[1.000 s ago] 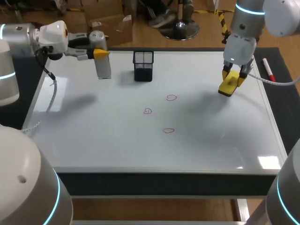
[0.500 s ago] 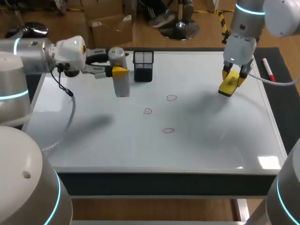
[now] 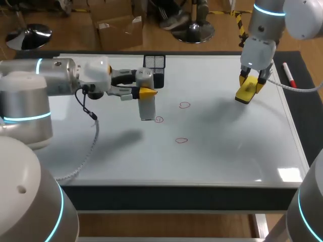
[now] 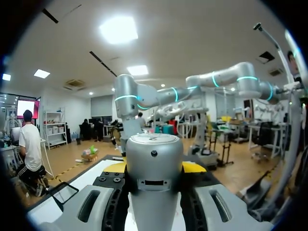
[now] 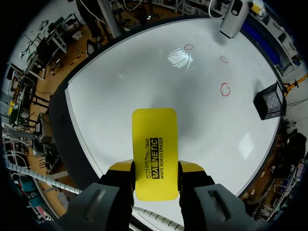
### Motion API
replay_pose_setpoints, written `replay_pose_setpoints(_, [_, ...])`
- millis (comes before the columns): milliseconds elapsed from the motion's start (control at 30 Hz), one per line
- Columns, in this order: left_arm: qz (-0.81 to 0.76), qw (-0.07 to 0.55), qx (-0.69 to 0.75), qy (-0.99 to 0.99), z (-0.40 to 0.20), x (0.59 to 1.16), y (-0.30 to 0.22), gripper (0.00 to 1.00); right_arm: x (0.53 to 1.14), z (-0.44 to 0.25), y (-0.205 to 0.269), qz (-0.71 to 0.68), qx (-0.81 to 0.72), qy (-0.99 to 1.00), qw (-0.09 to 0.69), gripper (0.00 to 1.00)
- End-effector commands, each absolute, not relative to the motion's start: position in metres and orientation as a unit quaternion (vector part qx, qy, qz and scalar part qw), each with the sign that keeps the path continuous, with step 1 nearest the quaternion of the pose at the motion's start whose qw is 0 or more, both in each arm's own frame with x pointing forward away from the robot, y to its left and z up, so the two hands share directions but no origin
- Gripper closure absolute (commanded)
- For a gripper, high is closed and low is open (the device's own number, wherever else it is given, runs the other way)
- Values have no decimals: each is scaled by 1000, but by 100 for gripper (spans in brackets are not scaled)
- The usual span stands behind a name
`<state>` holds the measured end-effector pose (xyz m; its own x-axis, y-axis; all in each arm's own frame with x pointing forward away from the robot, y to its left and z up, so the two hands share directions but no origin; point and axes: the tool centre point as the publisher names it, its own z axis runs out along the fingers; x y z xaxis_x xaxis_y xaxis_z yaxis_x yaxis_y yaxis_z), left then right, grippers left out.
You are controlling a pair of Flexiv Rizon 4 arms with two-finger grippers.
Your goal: Pick up the inspection probe, press it on each red-marked spot on the whiteboard one by one, put down the probe, pick up the eraser, and wipe off all the red marks.
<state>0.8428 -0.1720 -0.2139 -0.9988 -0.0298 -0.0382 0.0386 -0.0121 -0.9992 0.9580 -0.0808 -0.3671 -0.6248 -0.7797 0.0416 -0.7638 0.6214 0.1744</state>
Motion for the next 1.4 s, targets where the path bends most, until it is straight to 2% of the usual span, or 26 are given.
replay_pose_setpoints(33, [-714,11,10,700,-222,851,-181,100,958,-366,-81,-68,430,-898,57,100])
replay_pose_setpoints(700, [-719,-22,36,693,-257,874,-203,100,958,-366,-81,-68,430,-898,57,100])
replay_pose_setpoints(1400, [-716,-16,27,697,-270,883,-209,100,958,-366,-81,-68,430,-898,57,100])
